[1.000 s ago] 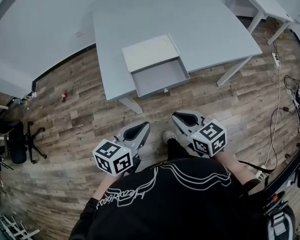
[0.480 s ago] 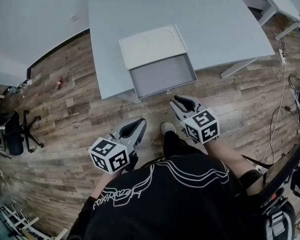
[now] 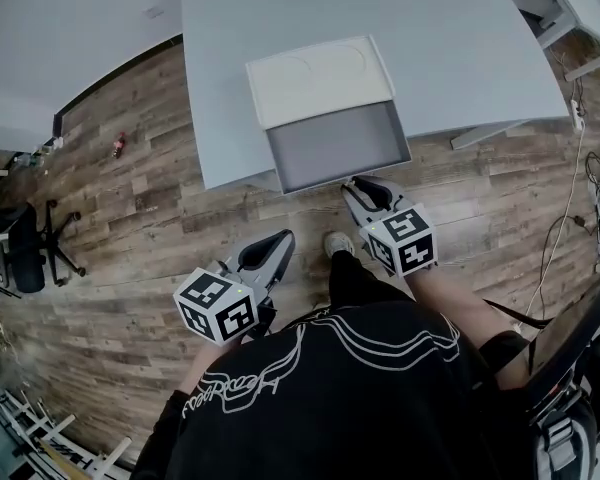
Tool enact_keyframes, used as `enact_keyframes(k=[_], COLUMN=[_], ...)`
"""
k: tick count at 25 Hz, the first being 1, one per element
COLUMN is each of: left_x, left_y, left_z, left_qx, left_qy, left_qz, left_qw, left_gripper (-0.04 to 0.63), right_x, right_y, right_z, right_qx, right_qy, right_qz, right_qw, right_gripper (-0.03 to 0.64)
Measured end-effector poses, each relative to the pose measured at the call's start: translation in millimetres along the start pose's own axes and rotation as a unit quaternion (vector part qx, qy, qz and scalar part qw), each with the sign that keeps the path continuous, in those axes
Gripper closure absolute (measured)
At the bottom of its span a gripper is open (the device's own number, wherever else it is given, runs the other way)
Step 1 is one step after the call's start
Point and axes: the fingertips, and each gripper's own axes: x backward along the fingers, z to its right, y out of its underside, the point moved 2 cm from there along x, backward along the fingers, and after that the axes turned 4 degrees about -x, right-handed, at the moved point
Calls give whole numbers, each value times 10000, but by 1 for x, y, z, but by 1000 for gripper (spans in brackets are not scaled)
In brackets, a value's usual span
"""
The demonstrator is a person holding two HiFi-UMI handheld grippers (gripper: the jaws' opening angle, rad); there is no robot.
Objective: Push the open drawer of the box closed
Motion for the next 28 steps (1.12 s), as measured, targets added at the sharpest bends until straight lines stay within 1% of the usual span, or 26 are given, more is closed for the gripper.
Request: enact_keyframes(k=[3, 5, 10, 13, 17, 22, 28], left_x=[3, 4, 7, 10, 12, 9, 15], left_y=[1, 1, 2, 2, 1, 2, -1], left_z=[-6, -11, -14, -16, -22, -31, -46], left_qx=[34, 61, 124, 160, 231, 479, 593], left_qy=[-59, -98, -104, -114, -171, -231, -383], left_qz=[19, 39, 97, 121, 160, 252, 392], left_qw=[10000, 9999, 9998, 9997, 9995, 9983, 9967], left_gripper=[588, 588, 588, 588, 588, 588, 588], right_x=[0, -1, 1, -5, -18, -33, -54], right_y=[1, 1, -6, -15, -26, -40, -61], right_z=[3, 3, 3, 7, 16, 28, 37], right_qx=[31, 1, -248, -317, -328, -268, -244], right_qy=[76, 75, 11, 58, 75, 65, 102], right_qz=[-38, -50, 9, 27, -13, -22, -30], right_qw=[10000, 10000, 9997, 9995, 9994, 9996, 9996], right_gripper=[541, 543, 543, 545, 544, 543, 543])
